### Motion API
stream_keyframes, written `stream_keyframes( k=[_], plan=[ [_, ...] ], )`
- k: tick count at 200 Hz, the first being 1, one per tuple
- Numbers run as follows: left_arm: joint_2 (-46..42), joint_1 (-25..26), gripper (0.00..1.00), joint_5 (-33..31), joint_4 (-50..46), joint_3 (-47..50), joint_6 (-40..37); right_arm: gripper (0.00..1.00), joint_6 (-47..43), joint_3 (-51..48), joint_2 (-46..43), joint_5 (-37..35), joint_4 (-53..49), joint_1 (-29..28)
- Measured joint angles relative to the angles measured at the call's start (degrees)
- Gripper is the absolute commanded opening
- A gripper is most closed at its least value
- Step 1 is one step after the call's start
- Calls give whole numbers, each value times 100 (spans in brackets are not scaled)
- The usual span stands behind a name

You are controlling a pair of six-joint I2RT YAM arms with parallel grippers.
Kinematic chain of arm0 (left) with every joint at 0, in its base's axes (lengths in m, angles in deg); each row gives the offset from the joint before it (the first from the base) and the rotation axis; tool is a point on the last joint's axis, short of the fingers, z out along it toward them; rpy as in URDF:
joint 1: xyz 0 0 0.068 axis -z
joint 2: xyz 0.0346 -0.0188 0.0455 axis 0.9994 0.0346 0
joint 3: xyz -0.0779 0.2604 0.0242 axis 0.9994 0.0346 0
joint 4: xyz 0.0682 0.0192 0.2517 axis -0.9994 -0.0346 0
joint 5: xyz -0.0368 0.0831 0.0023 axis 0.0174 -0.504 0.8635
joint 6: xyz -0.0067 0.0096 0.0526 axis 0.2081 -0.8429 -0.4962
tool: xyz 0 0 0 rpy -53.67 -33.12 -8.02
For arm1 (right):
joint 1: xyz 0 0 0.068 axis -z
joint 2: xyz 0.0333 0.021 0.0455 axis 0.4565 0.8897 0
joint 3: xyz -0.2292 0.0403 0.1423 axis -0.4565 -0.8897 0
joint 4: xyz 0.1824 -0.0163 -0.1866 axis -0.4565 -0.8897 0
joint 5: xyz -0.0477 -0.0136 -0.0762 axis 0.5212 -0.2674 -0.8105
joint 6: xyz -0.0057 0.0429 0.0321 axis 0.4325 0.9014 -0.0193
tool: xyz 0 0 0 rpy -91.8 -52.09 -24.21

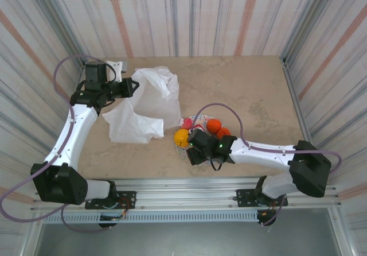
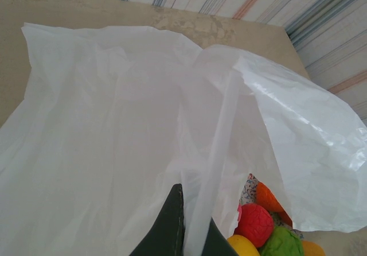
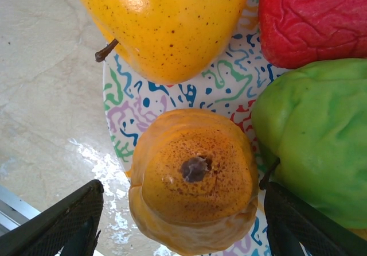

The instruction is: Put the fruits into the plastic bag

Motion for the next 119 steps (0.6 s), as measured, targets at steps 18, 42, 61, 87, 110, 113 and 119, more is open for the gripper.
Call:
stream_keyframes(
  k=[18, 42, 61, 87, 110, 113, 119],
  plan=[
    [0, -22, 0, 13, 4, 9, 2, 76, 33, -35, 48, 2, 94, 0],
    [0, -44, 0, 17, 11, 13, 2, 76, 33, -68, 184, 2, 197, 0],
    [-15, -44, 0, 26, 46, 37, 2, 77, 35, -72, 269, 0, 240, 0],
    [-42, -44, 0, 61, 83, 57, 2, 78, 33, -76, 393, -48, 350, 0],
    [-48, -44, 0, 96, 85, 59, 4, 77, 33, -85, 540, -83, 450, 0],
    [-48, -44, 0, 101, 85, 59, 2, 76, 33, -87, 557, -83, 466, 0],
    [-48, -44, 0, 105, 85, 59, 4, 75, 33, -87, 590, -85, 483, 0]
  ],
)
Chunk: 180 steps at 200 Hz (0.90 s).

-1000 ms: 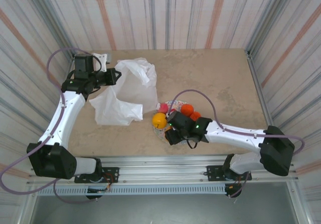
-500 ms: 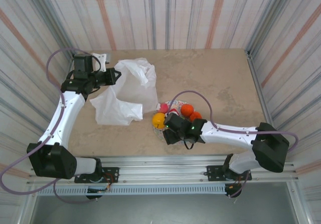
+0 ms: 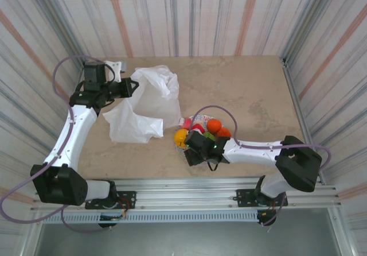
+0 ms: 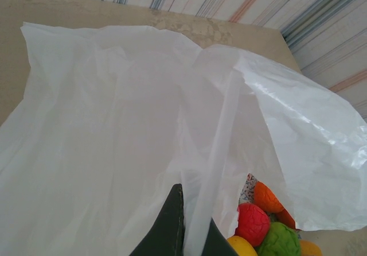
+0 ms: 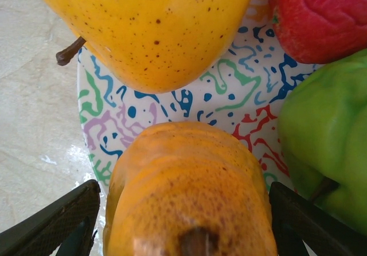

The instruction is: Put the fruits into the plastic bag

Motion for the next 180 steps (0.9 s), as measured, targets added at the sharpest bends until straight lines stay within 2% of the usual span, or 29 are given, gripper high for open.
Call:
stream_keyframes(
  k=[67, 108, 132, 153, 180],
  plan=[
    [-2, -4, 0, 46, 0, 11, 26, 59, -2, -22, -28, 28, 46, 0],
    [-4, -11, 0, 107, 0, 11, 35, 56, -92, -72, -1274, 286, -13, 17],
    [-4, -15, 0, 203, 0, 11, 37, 54, -184, 15, -1781, 682, 208, 310],
    [-4, -15, 0, 295, 0, 11, 52, 53, -264, 269, -1563, 1043, 612, 750],
    [-4, -15, 0, 363, 0, 11, 74, 52, -376, 986, -599, 1322, 1169, 1049]
  ],
)
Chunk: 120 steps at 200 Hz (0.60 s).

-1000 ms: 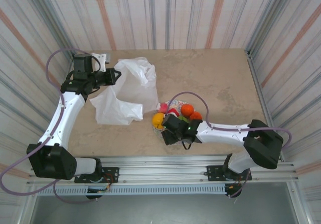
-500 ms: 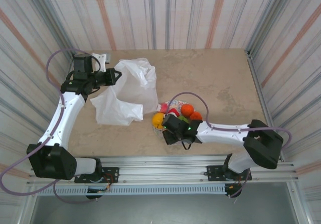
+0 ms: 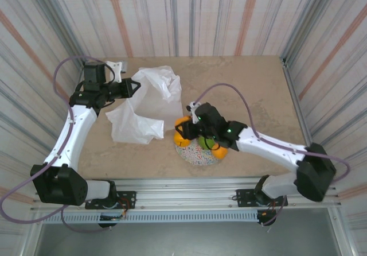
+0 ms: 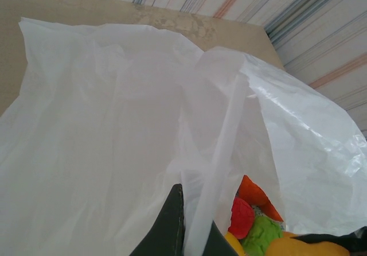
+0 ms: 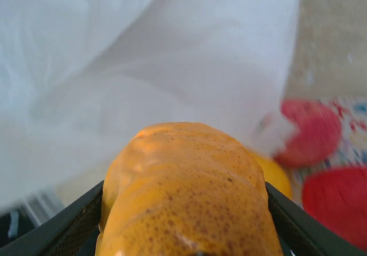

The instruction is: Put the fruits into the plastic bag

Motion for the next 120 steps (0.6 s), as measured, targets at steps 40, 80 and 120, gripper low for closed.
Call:
stream_keyframes(
  k=[40, 80, 120],
  plan=[
    [0, 0, 0, 144, 4, 0, 90, 50, 13, 1097, 1506, 52, 761, 46],
    [0, 0, 0, 291, 138, 15, 306, 49, 225, 1788, 2487, -337, 1270, -66],
    [-31, 0, 0, 275, 409, 195, 678, 50, 533, 1827, 2791, -750, 1773, -367]
  ],
)
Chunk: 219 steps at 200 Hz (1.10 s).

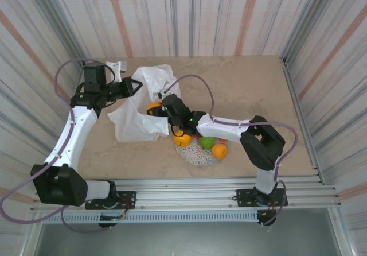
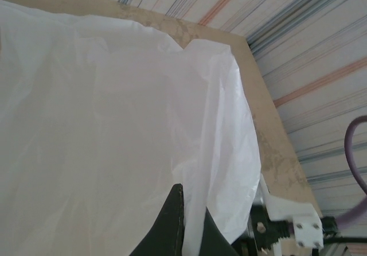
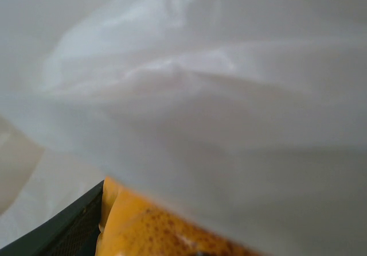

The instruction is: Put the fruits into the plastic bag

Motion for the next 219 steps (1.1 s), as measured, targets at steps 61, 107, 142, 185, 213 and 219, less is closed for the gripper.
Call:
stream_keyframes(
  k=[61, 107, 142, 185, 213, 219],
  plan=[
    [0, 0, 0, -42, 46, 35, 210, 50, -122, -1202, -525, -114, 721, -105],
    [2, 0, 0, -20, 46, 35, 225, 51, -1088, -1344, -719, 122, 800, -153],
    [11, 0, 0, 26, 46, 35, 227, 51, -1910, -776, -402, 302, 503, -114],
    [39, 0, 0, 109, 46, 35, 227, 50, -2957, -129, 22, 205, 133, -267],
    [52, 0, 0, 138, 48, 35, 229, 52, -3147, 181, 262, 269, -125, -225],
    [55, 0, 0, 151, 48, 35, 229, 52, -3150, 275, 339, 304, -157, -190]
  ],
)
